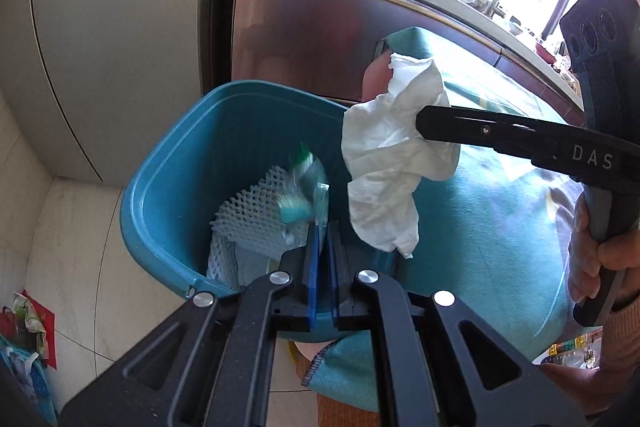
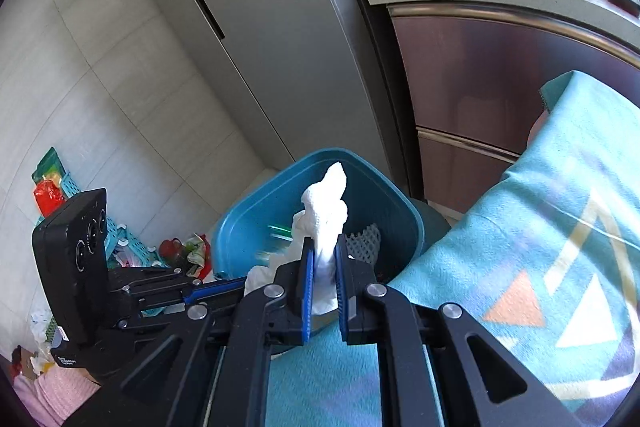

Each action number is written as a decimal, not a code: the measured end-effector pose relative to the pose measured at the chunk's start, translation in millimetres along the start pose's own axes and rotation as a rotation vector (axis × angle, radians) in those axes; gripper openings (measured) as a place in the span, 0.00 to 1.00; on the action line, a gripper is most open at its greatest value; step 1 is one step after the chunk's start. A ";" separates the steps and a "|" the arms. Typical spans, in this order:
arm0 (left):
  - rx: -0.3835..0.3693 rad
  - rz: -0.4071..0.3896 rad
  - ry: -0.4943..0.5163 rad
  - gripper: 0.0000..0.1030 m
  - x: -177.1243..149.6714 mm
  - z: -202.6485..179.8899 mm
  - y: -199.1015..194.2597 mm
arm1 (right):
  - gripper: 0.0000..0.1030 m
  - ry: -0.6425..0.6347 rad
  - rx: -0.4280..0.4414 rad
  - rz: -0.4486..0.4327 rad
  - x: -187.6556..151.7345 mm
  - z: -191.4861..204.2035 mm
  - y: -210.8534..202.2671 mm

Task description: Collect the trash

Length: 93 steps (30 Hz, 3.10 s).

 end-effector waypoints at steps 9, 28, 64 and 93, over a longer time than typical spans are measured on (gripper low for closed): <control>0.010 0.004 -0.062 0.05 1.6 11.0 15.3 | 0.19 0.019 -0.019 0.037 -6.4 -2.9 12.0; -0.051 -0.132 -0.001 0.20 14.9 -29.8 -26.4 | 0.24 -0.002 0.015 -0.099 -42.0 -11.6 -64.1; -0.381 -0.015 0.592 0.28 22.0 -382.1 45.9 | 0.28 0.551 -0.467 -0.422 -242.0 -241.1 -302.2; -0.449 0.140 0.676 0.35 15.2 -467.4 97.9 | 0.08 0.545 -0.233 -0.438 -232.7 -289.0 -307.9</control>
Point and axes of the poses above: each gripper's, at about its wrist camera, not at the fingertips, and y roughly the way its jaws point, z to its left, x to its top, the point moved 3 cm from there along y, roughly the way its jaws point, and after that the axes turned 5 degrees about z, right-handed, at the moved point
